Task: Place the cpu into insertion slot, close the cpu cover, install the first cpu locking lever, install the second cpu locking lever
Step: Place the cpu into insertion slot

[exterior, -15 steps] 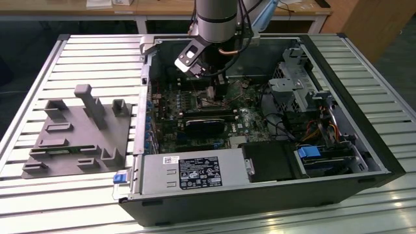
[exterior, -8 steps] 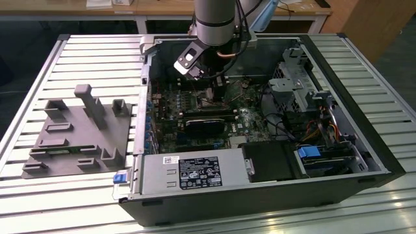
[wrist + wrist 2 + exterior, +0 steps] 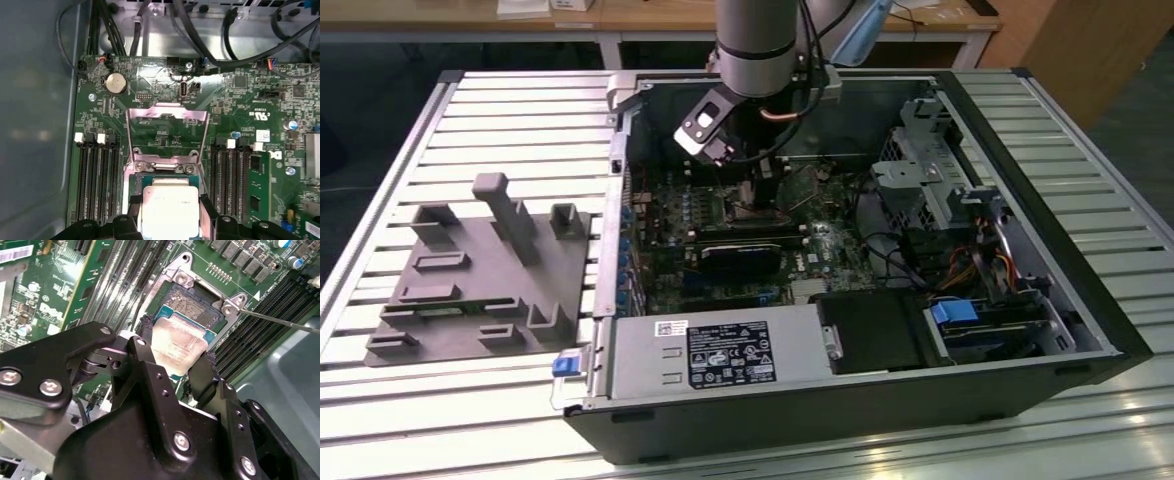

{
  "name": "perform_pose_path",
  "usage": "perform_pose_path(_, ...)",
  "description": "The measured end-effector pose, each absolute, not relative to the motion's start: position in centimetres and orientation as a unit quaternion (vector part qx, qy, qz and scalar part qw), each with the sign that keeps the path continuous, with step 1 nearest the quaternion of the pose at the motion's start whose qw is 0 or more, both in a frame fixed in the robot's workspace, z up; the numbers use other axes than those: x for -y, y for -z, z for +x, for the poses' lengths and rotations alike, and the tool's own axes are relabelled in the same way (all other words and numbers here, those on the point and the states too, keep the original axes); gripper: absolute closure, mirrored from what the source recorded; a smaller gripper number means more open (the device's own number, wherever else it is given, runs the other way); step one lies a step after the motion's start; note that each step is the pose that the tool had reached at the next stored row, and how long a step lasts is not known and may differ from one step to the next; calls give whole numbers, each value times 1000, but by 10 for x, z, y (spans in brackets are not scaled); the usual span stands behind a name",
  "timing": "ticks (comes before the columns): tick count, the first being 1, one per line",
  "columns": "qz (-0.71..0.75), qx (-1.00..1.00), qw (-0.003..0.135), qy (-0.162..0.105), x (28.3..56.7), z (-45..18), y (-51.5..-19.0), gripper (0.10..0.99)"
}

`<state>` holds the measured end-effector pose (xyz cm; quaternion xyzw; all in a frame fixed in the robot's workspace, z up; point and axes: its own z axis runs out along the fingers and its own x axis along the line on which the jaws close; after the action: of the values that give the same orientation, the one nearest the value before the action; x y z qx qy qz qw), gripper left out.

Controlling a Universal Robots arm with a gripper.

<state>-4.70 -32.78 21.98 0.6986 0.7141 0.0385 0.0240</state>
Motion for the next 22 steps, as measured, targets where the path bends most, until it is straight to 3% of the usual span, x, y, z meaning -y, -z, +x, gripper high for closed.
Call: perform_pose_path(22,708,-705,24,-38,326,-50,-203,553)
